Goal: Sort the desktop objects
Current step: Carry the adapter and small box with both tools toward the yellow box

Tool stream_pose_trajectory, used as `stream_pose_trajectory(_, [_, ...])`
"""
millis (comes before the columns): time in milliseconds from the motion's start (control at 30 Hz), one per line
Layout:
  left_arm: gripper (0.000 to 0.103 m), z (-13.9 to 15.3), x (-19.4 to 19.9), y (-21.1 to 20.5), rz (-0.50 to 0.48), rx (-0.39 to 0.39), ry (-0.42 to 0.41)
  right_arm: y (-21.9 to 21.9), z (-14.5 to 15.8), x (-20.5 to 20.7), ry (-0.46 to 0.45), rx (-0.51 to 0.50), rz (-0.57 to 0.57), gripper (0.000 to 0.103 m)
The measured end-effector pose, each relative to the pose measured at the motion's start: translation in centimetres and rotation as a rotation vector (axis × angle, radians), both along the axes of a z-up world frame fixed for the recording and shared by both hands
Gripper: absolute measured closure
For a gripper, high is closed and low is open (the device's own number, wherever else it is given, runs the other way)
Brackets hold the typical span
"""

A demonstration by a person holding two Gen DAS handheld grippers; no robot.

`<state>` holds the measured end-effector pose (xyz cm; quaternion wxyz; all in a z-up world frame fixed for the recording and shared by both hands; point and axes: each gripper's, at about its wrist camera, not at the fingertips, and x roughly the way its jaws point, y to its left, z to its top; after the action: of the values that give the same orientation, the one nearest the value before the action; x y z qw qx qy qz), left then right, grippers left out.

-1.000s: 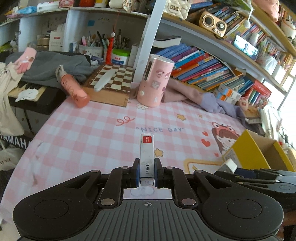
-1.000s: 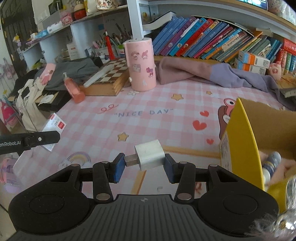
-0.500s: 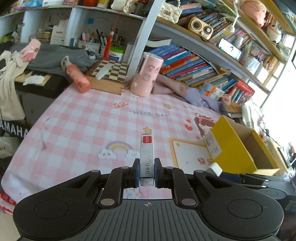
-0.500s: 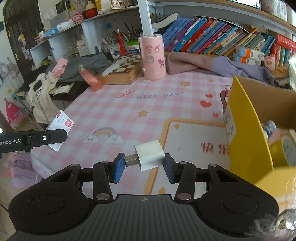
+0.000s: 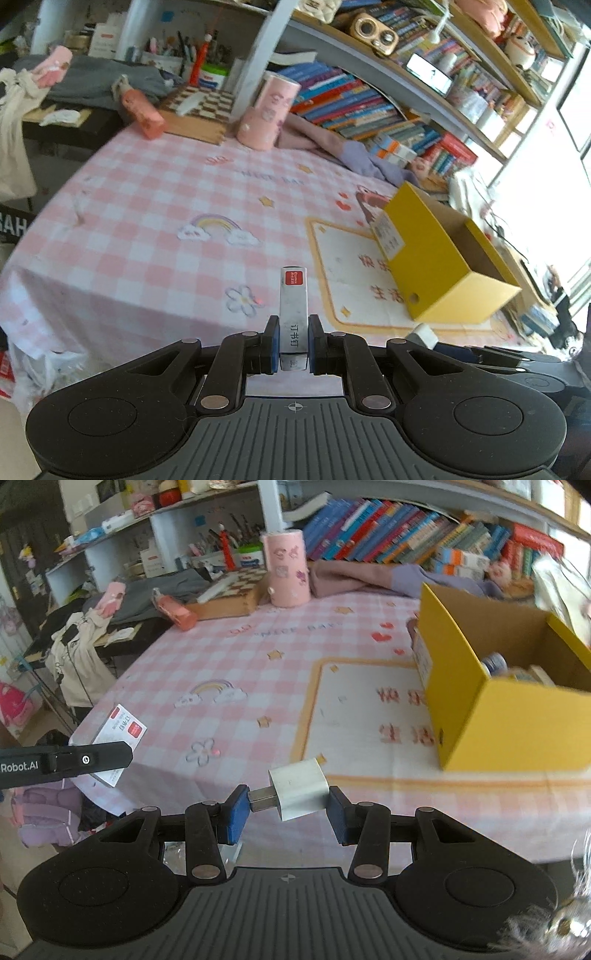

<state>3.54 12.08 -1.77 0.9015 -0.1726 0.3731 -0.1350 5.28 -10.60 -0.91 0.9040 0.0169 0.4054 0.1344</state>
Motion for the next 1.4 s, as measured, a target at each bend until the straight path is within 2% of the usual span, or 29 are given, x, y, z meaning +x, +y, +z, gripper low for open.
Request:
stream_pose_trajectory(933, [0.09, -0.3, -0.2, -8.5, -0.357, 0.013, 0.006, -6.2, -0.2, -6.7, 0.042, -0.007, -0.286, 0.061])
stream_pose_trajectory(1400, [0.09, -0.3, -0.2, -12.7, -0.402, 0.032, 0.011, -9.7, -0.3, -7.4, 0.051, -0.015, -0.318, 0.061])
